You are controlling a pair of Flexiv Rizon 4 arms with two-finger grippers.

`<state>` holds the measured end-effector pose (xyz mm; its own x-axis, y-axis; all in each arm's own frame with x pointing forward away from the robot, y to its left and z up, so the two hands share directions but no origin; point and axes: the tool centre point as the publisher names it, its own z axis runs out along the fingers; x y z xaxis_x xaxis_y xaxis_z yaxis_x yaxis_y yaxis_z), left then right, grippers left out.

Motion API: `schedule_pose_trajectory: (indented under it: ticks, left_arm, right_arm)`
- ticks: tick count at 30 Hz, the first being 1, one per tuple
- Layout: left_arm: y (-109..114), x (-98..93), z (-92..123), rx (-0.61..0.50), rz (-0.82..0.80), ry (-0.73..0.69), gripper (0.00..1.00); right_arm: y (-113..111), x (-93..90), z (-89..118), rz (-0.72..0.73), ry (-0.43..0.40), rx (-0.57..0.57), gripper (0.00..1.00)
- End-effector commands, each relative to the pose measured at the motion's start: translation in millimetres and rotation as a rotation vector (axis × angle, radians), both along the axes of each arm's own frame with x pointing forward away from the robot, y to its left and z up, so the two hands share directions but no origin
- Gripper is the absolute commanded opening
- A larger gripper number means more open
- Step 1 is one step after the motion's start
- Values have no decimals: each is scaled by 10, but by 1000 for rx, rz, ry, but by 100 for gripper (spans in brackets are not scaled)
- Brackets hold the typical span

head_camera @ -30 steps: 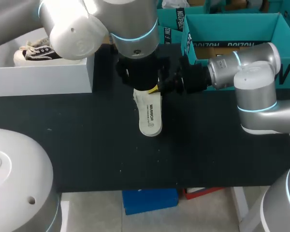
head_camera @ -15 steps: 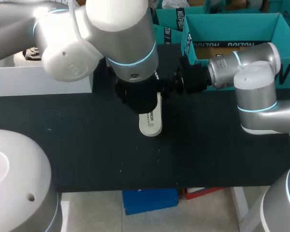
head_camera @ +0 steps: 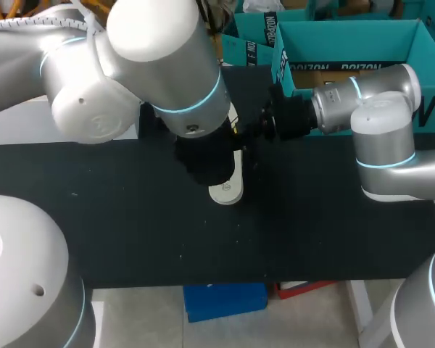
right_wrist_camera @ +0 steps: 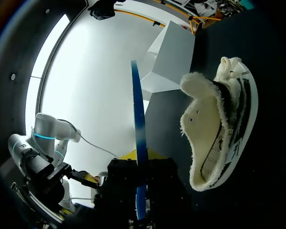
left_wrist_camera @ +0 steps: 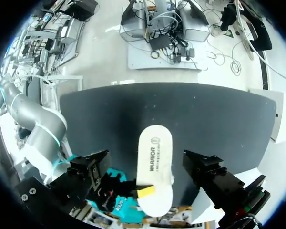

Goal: Take the shoe out of the shoebox, open the shoe tongue, remove and reinsert the insole, then place the shoe into the shoebox

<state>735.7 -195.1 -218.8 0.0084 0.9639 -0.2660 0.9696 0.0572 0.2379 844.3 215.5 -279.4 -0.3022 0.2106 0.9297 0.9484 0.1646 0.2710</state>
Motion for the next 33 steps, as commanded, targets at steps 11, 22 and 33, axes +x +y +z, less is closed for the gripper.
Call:
schedule_pose_trajectory:
  ticks: [11,22,33]
  left_arm:
    - [713,205,-157,-869,-168,6,100]
    - [885,401,-313,-1240,-211,63,100]
    - [878,595,-464,-1437,-231,122,100]
  right_arm:
    - [16,3,-7,-2,0,-2,0]
    - [16,3,-7,-2,0,-2,0]
    - [16,3,-7,-2,0,-2,0]
